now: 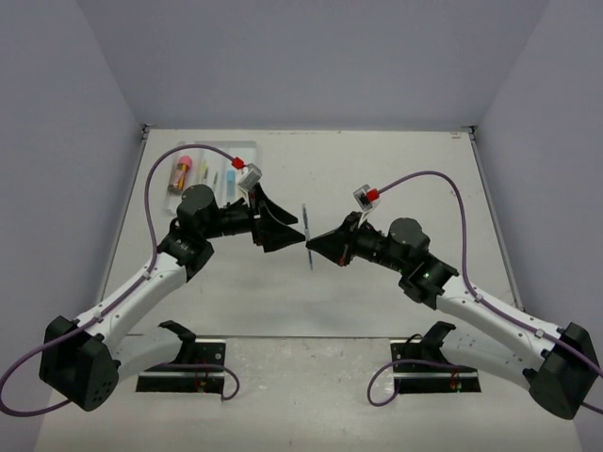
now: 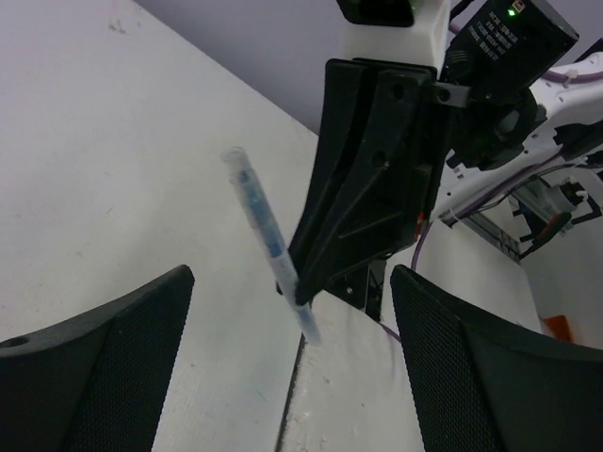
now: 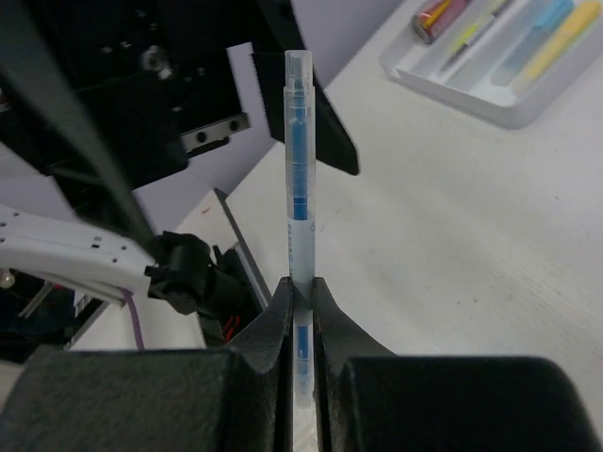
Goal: Sort the stationery into containers
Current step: Place the pen in the storage box.
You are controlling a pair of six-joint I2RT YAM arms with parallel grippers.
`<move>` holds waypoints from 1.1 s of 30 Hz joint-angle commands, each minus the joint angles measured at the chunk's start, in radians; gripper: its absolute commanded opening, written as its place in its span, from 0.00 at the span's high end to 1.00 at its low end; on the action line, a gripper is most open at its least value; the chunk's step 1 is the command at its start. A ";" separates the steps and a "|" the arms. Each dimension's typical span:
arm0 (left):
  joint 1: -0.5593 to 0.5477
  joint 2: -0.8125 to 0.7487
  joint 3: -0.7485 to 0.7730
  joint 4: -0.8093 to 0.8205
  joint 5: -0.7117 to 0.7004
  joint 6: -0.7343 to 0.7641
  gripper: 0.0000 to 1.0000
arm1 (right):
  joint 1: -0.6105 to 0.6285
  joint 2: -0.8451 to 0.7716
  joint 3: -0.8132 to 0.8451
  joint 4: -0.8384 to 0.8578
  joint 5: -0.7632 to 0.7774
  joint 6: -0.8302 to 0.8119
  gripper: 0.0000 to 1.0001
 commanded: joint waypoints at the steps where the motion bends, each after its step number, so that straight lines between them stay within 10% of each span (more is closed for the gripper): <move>1: -0.002 -0.002 0.020 0.164 -0.017 -0.054 0.24 | 0.003 -0.028 0.017 0.090 -0.122 -0.053 1.00; 8: -0.046 0.059 0.064 0.177 -0.032 -0.062 0.51 | 0.003 -0.034 0.056 0.052 -0.127 -0.072 1.00; 12: -0.064 0.090 0.081 0.185 -0.012 -0.063 0.95 | 0.003 -0.017 0.065 0.056 -0.098 -0.068 0.99; 14: -0.063 0.099 0.110 0.088 -0.042 -0.026 1.00 | 0.003 -0.011 0.073 0.042 -0.067 -0.064 0.71; 15: -0.060 0.105 0.138 -0.058 -0.121 0.037 1.00 | 0.003 -0.008 0.088 -0.008 -0.010 -0.072 0.22; 16: -0.052 0.123 0.216 -0.170 -0.203 0.123 1.00 | 0.003 -0.008 0.099 -0.101 0.109 -0.076 0.02; 22: 0.059 0.529 0.755 -0.866 -1.574 0.379 1.00 | -0.048 0.034 0.193 -0.513 0.627 0.007 0.01; 26: 0.200 0.796 1.071 -0.939 -1.656 0.457 1.00 | -0.051 -0.022 0.171 -0.503 0.576 -0.050 0.01; 33: 0.285 0.948 1.162 -0.746 -1.513 0.640 1.00 | -0.052 -0.055 0.174 -0.493 0.533 -0.124 0.01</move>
